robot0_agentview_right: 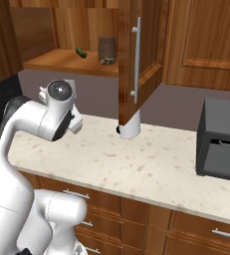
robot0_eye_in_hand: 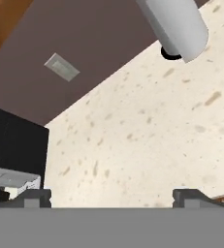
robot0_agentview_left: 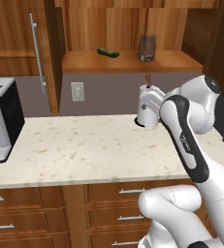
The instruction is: Pick the candle and jar from the dining table and place them in the open cabinet. Close the cabinet after placing the objects.
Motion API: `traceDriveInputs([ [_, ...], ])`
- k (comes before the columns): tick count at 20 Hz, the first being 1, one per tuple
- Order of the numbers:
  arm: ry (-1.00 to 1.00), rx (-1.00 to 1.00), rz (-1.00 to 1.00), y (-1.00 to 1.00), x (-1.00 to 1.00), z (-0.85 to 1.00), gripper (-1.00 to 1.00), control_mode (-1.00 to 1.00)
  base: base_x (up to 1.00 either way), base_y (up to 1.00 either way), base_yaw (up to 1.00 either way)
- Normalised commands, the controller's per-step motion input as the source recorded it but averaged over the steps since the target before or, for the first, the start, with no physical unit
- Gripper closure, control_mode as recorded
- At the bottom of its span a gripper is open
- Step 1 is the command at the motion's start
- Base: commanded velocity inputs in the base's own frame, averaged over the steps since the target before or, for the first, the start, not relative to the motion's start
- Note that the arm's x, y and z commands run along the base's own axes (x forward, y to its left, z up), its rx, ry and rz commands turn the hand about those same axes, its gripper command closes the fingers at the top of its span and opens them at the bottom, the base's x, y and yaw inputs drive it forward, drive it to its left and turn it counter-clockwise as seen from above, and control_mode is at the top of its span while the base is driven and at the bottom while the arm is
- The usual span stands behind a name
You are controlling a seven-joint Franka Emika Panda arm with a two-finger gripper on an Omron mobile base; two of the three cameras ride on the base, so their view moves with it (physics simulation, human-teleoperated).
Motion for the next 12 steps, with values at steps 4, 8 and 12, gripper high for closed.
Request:
traceDriveInputs([
  [4,0.22,-0.03,0.12,0.39,-0.37,-0.46,-1.0,-1.0,0.0,0.0,0.0],
  [8,0.21,-0.01,0.11,0.22,-0.37,-0.42,-1.0,-1.0,0.0,0.0,0.0],
  [12,0.14,0.0,0.16,0.01,-0.17,-0.41,-1.0,-1.0,0.0,0.0,0.0],
])
